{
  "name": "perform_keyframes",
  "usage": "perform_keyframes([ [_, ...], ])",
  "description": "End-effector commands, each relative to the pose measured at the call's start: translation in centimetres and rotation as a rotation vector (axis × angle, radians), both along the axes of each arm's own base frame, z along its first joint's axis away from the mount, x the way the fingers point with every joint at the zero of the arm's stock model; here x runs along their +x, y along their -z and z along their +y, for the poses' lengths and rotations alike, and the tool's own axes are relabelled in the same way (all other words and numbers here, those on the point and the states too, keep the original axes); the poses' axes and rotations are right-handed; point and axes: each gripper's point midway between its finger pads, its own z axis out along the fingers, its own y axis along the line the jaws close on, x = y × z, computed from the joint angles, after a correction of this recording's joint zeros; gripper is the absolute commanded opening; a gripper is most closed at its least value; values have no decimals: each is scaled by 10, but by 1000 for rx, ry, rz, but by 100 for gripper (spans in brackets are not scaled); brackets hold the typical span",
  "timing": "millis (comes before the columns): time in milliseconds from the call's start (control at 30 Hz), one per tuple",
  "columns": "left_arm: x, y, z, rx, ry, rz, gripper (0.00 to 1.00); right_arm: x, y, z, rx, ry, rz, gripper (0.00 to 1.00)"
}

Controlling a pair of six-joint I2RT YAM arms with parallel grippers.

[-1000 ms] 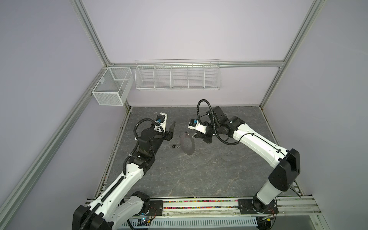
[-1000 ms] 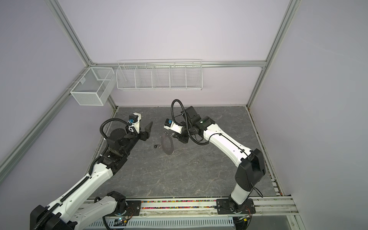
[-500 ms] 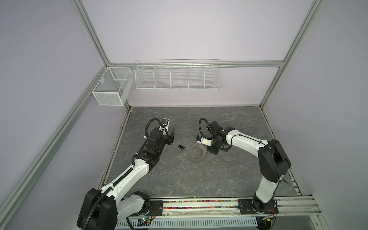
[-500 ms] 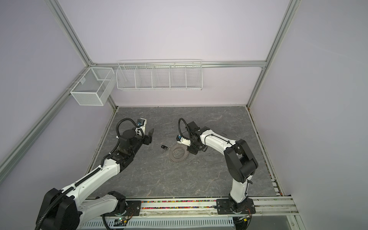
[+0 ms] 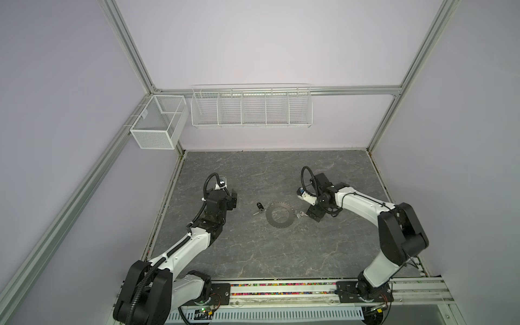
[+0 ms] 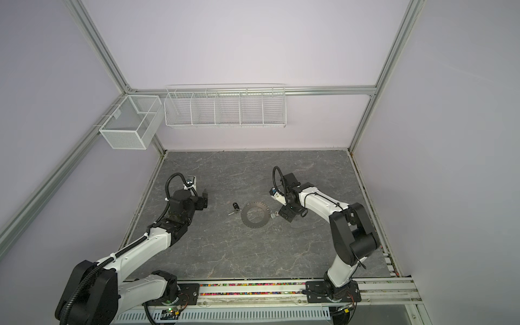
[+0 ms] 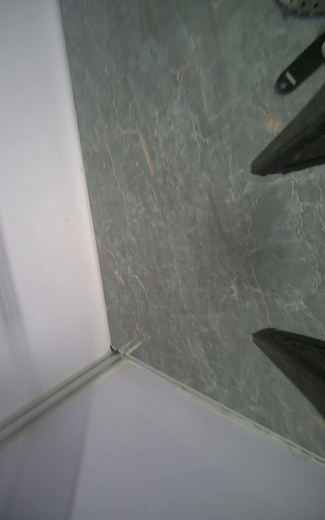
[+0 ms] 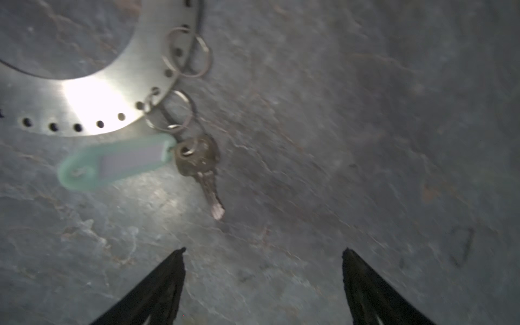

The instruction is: Put the keys on the keyring

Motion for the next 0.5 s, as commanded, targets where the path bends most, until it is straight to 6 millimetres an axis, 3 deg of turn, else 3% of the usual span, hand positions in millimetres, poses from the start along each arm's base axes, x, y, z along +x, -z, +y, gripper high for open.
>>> perform_keyframes([
  [0,-7,4,45,-15,-201,-67,86,31,-28,-37,140,265,-177,88],
  [67,-11,19,62,-65,-256,-75,86,41,-29,-72,233,431,-277,88],
  [167,-2,17,58,-74,-204,-95,86,48,-33,-101,420,535,-437,89],
  [267,12,17,48,-87,-140,-120,86,53,-40,-112,525,519,-646,88],
  [467,31,25,43,-102,-76,-66,85,70,-28,-111,614,530,-576,89],
])
